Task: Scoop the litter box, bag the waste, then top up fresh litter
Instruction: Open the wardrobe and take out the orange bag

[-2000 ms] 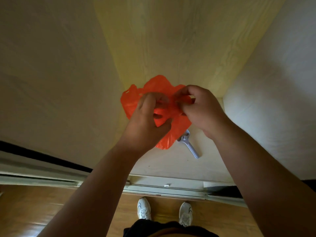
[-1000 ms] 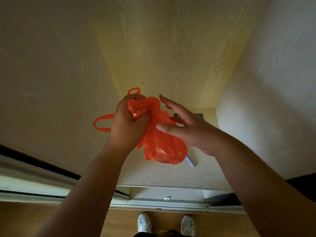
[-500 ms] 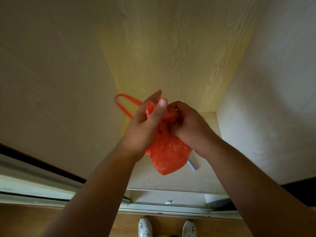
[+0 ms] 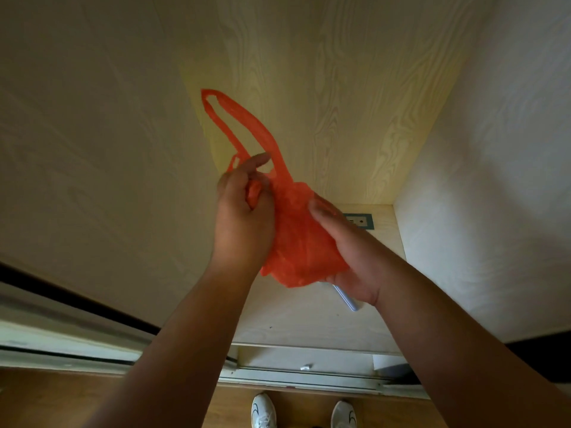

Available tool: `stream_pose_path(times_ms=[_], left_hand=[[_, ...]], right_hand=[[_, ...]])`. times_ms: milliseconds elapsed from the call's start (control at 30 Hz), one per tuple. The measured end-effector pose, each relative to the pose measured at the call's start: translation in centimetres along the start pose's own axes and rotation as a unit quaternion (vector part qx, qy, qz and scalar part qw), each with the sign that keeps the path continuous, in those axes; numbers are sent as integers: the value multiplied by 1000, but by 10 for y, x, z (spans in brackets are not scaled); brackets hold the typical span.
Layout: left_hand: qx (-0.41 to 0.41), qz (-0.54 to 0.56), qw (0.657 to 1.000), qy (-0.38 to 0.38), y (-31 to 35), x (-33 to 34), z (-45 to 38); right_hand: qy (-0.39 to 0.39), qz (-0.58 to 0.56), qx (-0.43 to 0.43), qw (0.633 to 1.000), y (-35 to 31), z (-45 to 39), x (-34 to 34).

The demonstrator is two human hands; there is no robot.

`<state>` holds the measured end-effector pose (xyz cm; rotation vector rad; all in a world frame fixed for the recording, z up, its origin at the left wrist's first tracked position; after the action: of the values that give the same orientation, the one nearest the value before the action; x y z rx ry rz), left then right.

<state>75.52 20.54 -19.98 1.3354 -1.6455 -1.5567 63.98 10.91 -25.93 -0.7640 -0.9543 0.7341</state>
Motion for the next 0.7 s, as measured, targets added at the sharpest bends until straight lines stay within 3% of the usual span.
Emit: stream_pose_path(times_ms=[100,200,400,500,700], left_hand=[[-72,-21,992,-97,-19,22,6],[-75,-51,985,-147,-19,33,17],[-55,-143,976,-152,-20,37,26],[-6,-96,988,-124,-17,27,28],[-10,-3,975,-224,-21,36,29]], right_hand=[[10,26,-55,998,-18,-7,4],[59,79,-78,992,-23,-11,1],[103,78,-92,987,-13,-18,-10],[106,39,-107,988,-14,-20,-17],[70,18,-114,991,-14,-20,-13]])
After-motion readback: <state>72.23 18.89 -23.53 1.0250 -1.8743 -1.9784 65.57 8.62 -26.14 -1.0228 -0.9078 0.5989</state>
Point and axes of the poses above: each hand's wrist, its own z-axis away from the middle knuckle, its own x-axis out of the palm, y = z × x, the point moved 7 cm from there along -z, towards the middle knuckle, and after that the axes turned 1 degree about z, right-handed, at the moved point
